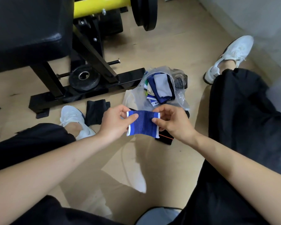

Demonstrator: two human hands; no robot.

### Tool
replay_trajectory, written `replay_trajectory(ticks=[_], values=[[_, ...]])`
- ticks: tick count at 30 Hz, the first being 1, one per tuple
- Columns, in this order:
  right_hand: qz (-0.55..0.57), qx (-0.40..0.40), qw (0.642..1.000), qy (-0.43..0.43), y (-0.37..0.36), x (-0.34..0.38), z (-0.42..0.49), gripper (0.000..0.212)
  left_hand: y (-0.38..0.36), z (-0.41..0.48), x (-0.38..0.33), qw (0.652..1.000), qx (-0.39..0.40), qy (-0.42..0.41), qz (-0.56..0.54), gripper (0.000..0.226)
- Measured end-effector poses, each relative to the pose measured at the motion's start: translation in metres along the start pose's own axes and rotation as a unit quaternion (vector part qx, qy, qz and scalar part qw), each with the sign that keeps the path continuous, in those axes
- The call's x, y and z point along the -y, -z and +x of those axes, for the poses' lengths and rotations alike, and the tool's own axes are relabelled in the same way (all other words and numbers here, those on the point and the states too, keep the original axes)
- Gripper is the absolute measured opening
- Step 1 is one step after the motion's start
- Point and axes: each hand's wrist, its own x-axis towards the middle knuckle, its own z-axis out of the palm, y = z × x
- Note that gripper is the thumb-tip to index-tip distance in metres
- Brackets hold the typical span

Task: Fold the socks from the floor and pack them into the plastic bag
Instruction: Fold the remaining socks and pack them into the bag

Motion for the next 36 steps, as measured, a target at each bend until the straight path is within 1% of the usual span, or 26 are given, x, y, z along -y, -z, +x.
replay_trajectory(ticks=[2,4,9,11,13,15,17,18,19,20,21,23,24,27,28,29,30,31,32,33,34,35,36], values=[[0.007,-0.015,1.0,-0.005,-0.004,0.0,0.0,0.014,-0.004,-0.003,-0.001,1.0,0.01,-0.017,0.018,0.02],[0.012,-0.018,1.0,-0.006,-0.007,0.0,0.0,0.014,-0.008,-0.008,-0.005,0.999,0.028,-0.02,0.012,0.018],[0.015,0.016,1.0,0.006,-0.015,-0.003,-0.005,0.023,-0.015,-0.019,-0.022,0.991,0.1,0.021,-0.091,0.006],[0.008,0.024,1.0,0.012,-0.014,-0.001,-0.007,0.028,-0.012,-0.016,-0.023,0.985,0.123,0.026,-0.12,0.014],[-0.019,0.025,0.999,0.02,-0.012,-0.001,-0.007,0.032,-0.008,-0.015,-0.023,0.98,0.159,0.014,-0.12,0.021],[-0.031,0.024,0.999,0.024,-0.01,-0.003,-0.004,0.028,-0.008,-0.016,-0.021,0.98,0.167,-0.002,-0.105,0.021],[-0.024,0.028,0.999,0.026,-0.007,-0.006,-0.002,0.021,-0.009,-0.018,-0.018,0.99,0.114,-0.054,-0.063,0.018],[-0.018,0.032,0.999,0.021,-0.005,-0.005,-0.002,0.021,-0.009,-0.018,-0.017,0.991,0.089,-0.1,-0.026,0.019],[-0.009,0.04,0.999,0.015,-0.003,-0.003,-0.001,0.02,-0.009,-0.017,-0.015,0.986,0.08,-0.146,0.006,0.023],[0.004,0.054,0.999,0.009,-0.001,-0.001,-0.001,0.02,-0.008,-0.016,-0.013,0.98,0.09,-0.177,0.024,0.026],[0.019,0.068,0.998,0.006,0.002,0.002,0.0,0.02,-0.007,-0.016,-0.012,0.976,0.119,-0.183,0.022,0.029],[0.048,0.08,0.996,0.009,0.007,0.006,0.001,0.021,-0.008,-0.018,-0.012,0.969,0.19,-0.154,-0.026,0.03],[0.059,0.077,0.995,0.01,0.009,0.007,0.001,0.022,-0.01,-0.019,-0.012,0.966,0.21,-0.143,-0.047,0.029],[0.055,0.052,0.997,0.013,0.012,0.008,0.003,0.023,-0.017,-0.022,-0.011,0.97,0.196,-0.131,-0.057,0.03],[0.03,0.033,0.999,0.023,0.013,0.006,0.004,0.022,-0.018,-0.022,-0.01,0.973,0.184,-0.127,-0.058,0.032],[-0.023,0.001,0.999,0.044,0.016,0.005,0.007,0.022,-0.02,-0.021,-0.009,0.976,0.173,-0.122,-0.055,0.034],[-0.103,-0.039,0.991,0.072,0.021,0.002,0.01,0.023,-0.021,-0.019,-0.009,0.978,0.163,-0.118,-0.047,0.035],[-0.201,-0.075,0.972,0.095,0.027,-0.001,0.015,0.026,-0.021,-0.017,-0.007,0.981,0.153,-0.115,-0.035,0.036],[-0.297,-0.103,0.943,0.107,0.033,-0.003,0.019,0.032,-0.021,-0.014,-0.007,0.983,0.143,-0.113,-0.017,0.037],[-0.374,-0.121,0.914,0.101,0.04,-0.005,0.024,0.039,-0.022,-0.01,-0.006,0.985,0.132,-0.111,-0.001,0.038],[-0.43,-0.128,0.89,0.084,0.045,-0.008,0.028,0.046,-0.022,-0.005,-0.006,0.987,0.118,-0.108,0.013,0.039],[-0.467,-0.126,0.873,0.062,0.05,-0.01,0.032,0.051,-0.025,0.001,-0.006,0.989,0.103,-0.105,0.024,0.04],[-0.482,-0.116,0.867,0.039,0.053,-0.012,0.035,0.055,-0.029,0.007,-0.007,0.99,0.09,-0.102,0.032,0.04]])
